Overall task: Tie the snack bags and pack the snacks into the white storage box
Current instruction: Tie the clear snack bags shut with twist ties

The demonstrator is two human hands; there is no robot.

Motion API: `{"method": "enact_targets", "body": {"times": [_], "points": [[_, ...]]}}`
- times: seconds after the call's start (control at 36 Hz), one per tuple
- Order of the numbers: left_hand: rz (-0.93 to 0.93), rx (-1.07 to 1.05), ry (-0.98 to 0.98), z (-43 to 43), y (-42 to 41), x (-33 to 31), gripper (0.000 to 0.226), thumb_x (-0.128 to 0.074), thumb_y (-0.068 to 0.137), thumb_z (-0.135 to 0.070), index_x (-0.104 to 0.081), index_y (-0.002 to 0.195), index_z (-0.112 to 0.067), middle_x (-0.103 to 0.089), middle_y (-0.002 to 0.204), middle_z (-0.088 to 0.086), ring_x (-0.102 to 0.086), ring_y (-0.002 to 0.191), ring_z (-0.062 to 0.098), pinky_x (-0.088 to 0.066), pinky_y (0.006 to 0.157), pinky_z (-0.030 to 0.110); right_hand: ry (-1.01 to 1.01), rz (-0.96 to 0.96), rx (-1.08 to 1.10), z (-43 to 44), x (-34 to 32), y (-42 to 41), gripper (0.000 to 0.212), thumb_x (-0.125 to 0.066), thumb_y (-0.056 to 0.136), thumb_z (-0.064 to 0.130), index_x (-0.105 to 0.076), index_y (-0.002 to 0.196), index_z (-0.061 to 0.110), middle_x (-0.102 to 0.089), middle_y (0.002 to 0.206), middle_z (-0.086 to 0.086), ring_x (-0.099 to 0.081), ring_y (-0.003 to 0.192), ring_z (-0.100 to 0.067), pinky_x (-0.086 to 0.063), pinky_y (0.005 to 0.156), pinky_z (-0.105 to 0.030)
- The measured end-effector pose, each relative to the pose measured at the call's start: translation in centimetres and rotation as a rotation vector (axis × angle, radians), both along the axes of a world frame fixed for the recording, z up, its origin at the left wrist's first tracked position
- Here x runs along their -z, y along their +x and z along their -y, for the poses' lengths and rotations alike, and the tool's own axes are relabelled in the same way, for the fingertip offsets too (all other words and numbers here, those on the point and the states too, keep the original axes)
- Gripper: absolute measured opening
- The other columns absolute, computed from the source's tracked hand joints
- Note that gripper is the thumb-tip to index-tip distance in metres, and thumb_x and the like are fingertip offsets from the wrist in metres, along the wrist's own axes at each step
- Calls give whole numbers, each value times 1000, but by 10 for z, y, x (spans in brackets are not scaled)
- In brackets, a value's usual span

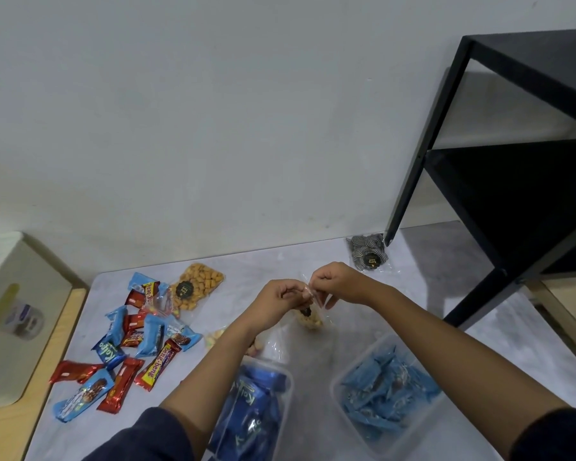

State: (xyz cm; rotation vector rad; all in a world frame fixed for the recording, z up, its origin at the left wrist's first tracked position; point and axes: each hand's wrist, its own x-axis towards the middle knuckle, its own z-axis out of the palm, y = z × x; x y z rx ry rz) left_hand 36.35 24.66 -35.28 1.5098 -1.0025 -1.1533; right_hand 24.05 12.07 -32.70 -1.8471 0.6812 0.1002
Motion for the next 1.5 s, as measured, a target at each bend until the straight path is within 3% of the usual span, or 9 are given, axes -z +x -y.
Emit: {"method": "enact_targets", "body": {"times": [0.28, 0.56, 0.67, 0.83, 0.97, 1.22, 1.36, 1.42, 1.5], "points": [[64, -57, -15, 8, 2, 4, 17, -56, 90, -3, -65, 95, 10, -67, 88, 26, -66, 77, 27, -54, 74, 22, 86, -29, 16, 6, 1, -4, 11, -52, 87, 3, -58, 83, 11, -59, 73, -3, -61, 66, -9, -57, 60, -20], [37, -109, -18, 11, -1, 9, 14, -62, 85, -15, -67, 81, -3, -64, 74, 14, -64, 74, 36, -52, 85, 47, 178, -99, -17, 13, -2, -12, 18, -57, 82, -6, -57, 91, 10, -62, 78, -5, -65, 69, -11, -57, 62, -24], [36, -158, -14, 12, -2, 10, 12, -60, 88, -8, -67, 79, -7, -62, 60, -8, -62, 70, 20, -52, 83, 40, 130, -127, -24, 12, -3, -12, 18, -60, 78, -7, -60, 85, 10, -66, 74, -6, -66, 63, -9, -57, 61, -22], [51, -216, -14, 11, 0, 12, 15, -59, 88, -4, -68, 77, -10, -67, 64, -10, -63, 68, 6, -53, 77, 28, 48, -99, 44, 13, -5, -9, 13, -58, 78, -7, -66, 88, -3, -65, 69, -7, -64, 55, -8, -55, 56, -19], [71, -258, -18, 11, 0, 15, 10, -63, 84, -10, -69, 76, -9, -66, 67, -5, -64, 72, 12, -54, 80, 34, 63, -96, 108, 19, -4, -11, 9, -58, 80, -6, -65, 82, -2, -64, 67, -10, -65, 57, -15, -55, 56, -21], [0, -361, 9, 16, -1, 15, 14, -62, 83, -9, -67, 82, 5, -64, 75, 9, -59, 70, 14, -50, 69, 23, -57, -4, 162, 21, 4, -7, 19, -58, 81, -5, -64, 73, 12, -62, 66, -5, -61, 56, -9, -53, 56, -18], [-178, -445, -7, 22, -1, 13, 8, -60, 86, -1, -66, 88, 4, -65, 82, 13, -63, 77, 17, -53, 74, 19, -114, 90, 120, 23, 9, -12, 4, -68, 83, 21, -66, 86, 19, -63, 79, 6, -60, 73, -5, -52, 69, -19], [-218, -473, -18, 24, -1, 14, 8, -59, 86, -1, -65, 88, 4, -65, 80, 13, -63, 77, 17, -54, 73, 16, -198, 104, 78, 25, 13, -15, 20, -76, 77, 27, -65, 93, 21, -64, 85, 8, -60, 80, -2, -51, 72, -16], [-169, -483, -16, 27, 0, 15, 5, -62, 85, -5, -66, 84, -3, -64, 79, 9, -61, 77, 18, -53, 73, 20, -307, 130, 73, 26, 21, -15, 13, -73, 79, 12, -66, 88, 17, -63, 79, 6, -58, 72, 3, -49, 67, -12]]}}
